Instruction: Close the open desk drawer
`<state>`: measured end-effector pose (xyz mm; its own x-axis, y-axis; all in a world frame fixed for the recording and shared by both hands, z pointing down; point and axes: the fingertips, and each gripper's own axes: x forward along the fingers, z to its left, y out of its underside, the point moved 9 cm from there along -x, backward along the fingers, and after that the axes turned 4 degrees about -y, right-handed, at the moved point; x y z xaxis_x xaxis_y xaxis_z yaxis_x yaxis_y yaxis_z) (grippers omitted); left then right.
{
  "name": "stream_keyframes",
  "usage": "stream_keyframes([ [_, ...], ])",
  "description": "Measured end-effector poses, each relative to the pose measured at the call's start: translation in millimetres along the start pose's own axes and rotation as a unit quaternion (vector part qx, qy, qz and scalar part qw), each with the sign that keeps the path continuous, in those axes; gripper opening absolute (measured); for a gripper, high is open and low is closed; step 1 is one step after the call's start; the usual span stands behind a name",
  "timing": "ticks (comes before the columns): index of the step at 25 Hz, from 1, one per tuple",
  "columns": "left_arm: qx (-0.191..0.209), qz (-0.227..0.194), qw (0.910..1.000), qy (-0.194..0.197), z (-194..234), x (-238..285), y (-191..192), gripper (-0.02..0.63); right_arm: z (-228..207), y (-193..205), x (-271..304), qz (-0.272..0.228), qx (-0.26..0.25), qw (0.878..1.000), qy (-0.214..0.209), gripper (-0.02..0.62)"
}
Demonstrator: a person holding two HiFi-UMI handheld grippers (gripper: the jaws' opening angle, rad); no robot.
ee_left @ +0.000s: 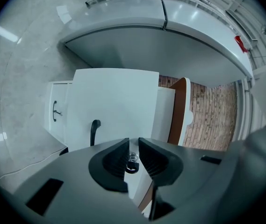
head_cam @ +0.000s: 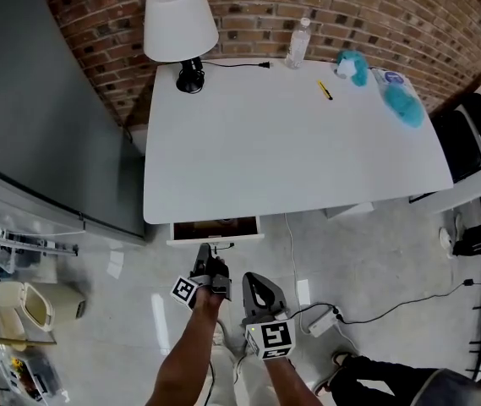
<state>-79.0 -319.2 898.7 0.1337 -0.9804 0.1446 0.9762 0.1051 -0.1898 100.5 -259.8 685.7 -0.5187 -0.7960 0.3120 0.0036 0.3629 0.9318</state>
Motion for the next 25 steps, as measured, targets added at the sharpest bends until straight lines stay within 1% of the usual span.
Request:
stream_keyframes([
  [2, 0.002, -0.004, 1.0000, 0.002, -1, 6, 0, 0.043, -2, 4, 3, 0.007, -0.001, 1.000, 0.001, 0.011],
  [5, 0.013, -0.001, 0.9999, -0.007, -8, 23, -8, 0.032, 0, 8, 6, 0.012, 0.000, 1.000, 0.000, 0.011],
  [10, 0.018, 0.005, 0.9998, 0.005, -9, 41, -9, 0.032, -4, 7, 7, 0.014, 0.003, 1.000, 0.003, 0.011],
  [13, 0.024, 0.007, 0.9997, 0.003, -13, 53, -12, 0.032, -6, 4, 12, 0.009, 0.002, 1.000, 0.007, 0.011],
  [15, 0.020, 0.005, 0.9998, 0.004, -15, 60, -12, 0.032, -7, 6, 15, 0.010, 0.004, 1.000, 0.007, 0.011],
  [17, 0.017, 0.003, 0.9998, 0.007, -15, 62, -11, 0.032, -8, 10, 17, 0.014, 0.008, 1.000, 0.008, 0.011],
  [21, 0.033, 0.004, 0.9994, 0.006, -5, 66, -18, 0.036, -9, 11, 19, 0.019, 0.005, 1.000, 0.011, 0.011],
  [25, 0.029, 0.004, 0.9995, 0.015, -15, 75, -16, 0.037, -9, 13, 22, 0.021, 0.005, 1.000, 0.014, 0.011],
])
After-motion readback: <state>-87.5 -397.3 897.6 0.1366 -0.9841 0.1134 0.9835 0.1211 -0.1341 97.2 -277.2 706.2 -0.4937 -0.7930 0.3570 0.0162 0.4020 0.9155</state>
